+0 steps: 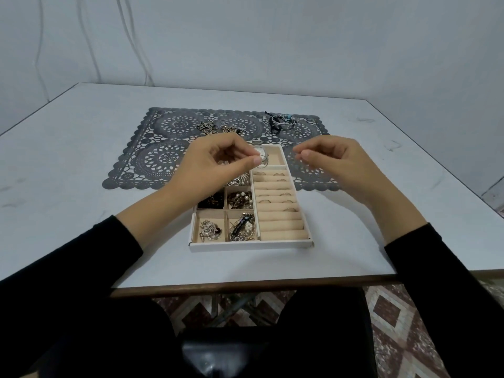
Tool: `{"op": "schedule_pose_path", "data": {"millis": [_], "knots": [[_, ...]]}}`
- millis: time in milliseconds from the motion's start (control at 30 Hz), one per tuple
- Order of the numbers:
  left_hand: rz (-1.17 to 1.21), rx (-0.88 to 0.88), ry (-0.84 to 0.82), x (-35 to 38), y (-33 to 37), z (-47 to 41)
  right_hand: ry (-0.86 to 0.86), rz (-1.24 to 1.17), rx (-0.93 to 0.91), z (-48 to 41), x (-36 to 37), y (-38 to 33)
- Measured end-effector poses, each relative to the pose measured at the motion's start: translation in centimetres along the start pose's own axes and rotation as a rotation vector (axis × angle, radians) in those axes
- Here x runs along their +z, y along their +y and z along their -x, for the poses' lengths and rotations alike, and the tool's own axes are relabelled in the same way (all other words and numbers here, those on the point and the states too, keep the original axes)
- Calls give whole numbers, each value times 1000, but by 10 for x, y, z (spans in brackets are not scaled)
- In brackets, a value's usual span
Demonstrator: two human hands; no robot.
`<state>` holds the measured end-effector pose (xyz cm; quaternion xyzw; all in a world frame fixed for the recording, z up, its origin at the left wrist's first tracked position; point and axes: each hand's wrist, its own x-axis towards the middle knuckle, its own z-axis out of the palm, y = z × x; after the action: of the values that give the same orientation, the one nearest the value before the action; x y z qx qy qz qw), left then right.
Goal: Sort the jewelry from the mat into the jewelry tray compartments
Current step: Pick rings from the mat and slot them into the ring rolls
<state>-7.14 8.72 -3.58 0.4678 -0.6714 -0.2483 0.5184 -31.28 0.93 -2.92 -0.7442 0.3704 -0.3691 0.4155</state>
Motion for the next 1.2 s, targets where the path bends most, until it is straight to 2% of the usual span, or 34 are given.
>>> {"op": "schedule_pose_path", "data": {"millis": [67, 167, 267, 333, 533, 800, 1000, 1200], "knots": [[-23, 24, -19, 1, 1, 1, 149, 24, 27, -5, 2, 9], [-72, 59, -62, 2, 3, 1, 252, 248, 58, -11, 2, 25], [-101, 72, -112, 3, 4, 2, 232, 530, 67, -11, 2, 36], [-138, 93, -154, 4, 5, 3, 183, 626, 63, -11, 3, 40], [-256, 192, -306, 4, 7, 4, 101, 731, 88, -11, 7, 45], [-269, 197, -407, 2, 6, 5, 104, 748, 69, -10, 7, 42], [-322, 270, -483, 1, 8, 5, 107, 752, 64, -9, 9, 40], [-312, 240, -504, -1, 9, 4, 103, 746, 62, -9, 8, 40]]}}
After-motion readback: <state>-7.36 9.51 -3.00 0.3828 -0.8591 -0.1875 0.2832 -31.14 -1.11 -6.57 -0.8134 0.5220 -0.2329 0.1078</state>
